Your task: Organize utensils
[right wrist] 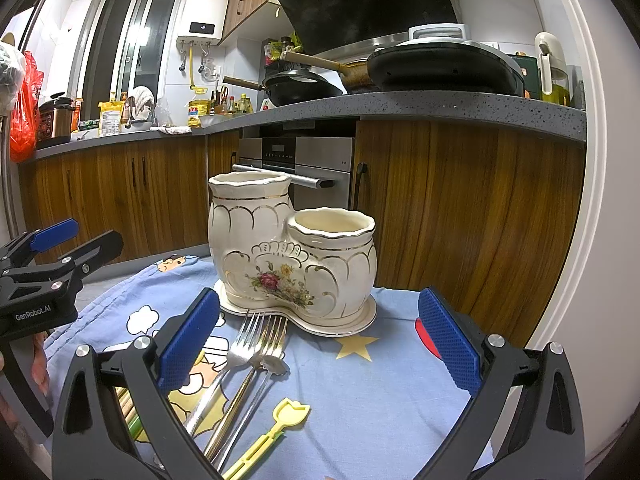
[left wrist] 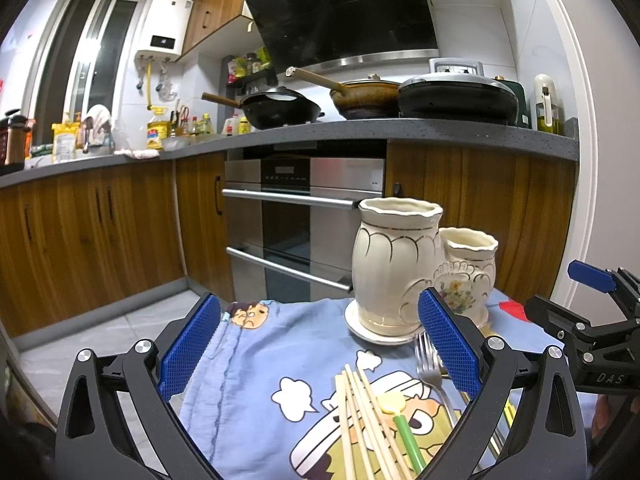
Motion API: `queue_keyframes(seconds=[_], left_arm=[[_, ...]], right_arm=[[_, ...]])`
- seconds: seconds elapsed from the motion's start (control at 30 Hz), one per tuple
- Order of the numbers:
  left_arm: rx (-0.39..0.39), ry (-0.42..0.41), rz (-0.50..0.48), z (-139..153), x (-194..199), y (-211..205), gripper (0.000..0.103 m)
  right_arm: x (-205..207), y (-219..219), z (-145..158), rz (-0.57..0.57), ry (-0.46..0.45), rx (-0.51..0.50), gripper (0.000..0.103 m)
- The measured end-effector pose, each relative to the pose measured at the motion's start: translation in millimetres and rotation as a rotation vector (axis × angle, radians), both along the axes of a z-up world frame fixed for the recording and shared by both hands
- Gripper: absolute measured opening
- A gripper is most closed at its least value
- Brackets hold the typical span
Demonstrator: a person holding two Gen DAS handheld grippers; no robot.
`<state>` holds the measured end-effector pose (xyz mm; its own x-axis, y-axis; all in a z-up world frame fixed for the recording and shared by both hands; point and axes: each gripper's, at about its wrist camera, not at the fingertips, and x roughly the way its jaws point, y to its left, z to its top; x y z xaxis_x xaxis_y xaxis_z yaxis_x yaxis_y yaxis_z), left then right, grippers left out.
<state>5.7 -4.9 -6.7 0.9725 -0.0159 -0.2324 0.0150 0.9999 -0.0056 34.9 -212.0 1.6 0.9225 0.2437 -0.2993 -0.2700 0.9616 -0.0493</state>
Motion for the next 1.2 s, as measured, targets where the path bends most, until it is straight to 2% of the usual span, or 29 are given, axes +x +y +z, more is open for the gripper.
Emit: queue_keyframes(seconds=[0.7,0.87,0.93,1.03,1.13,1.2], left_arm=[[0.0,0.005,0.001,-0.5,0.6,-0.1,0.098],[-0.019,0.027,-0.031,-1.0,1.0,-0.5,0.098],[-0.008,0.056,-0.044,-2.6,4.4,1.6,0.098],[0.033,0.119,-0.01,-5.8,14.5,8.0,0.098],[0.011,0.187,-0.042,-10.0,22.6,16.5,0.098],[0.024,0.232,-0.041,-13.7,26.5,18.8,0.098]], right_arm=[[-0.2,-0.7,0.0,-0.001,0.0,0.002,0.098],[-1.0,-3.5,0.7,-0.066,-0.007,0.015,0.098],[-0.2,-6.6,1.4,-0.094,-0.001,0.028,0.098],[4.1,-13.4,0.9,-0.082,0.038,0.065,0.098],[10.7,-18.7,-1.2,-0.07,0.094,0.088,0.098],[14.6,-21.5,-4.4,-0.072,0.143,0.102,0.098]])
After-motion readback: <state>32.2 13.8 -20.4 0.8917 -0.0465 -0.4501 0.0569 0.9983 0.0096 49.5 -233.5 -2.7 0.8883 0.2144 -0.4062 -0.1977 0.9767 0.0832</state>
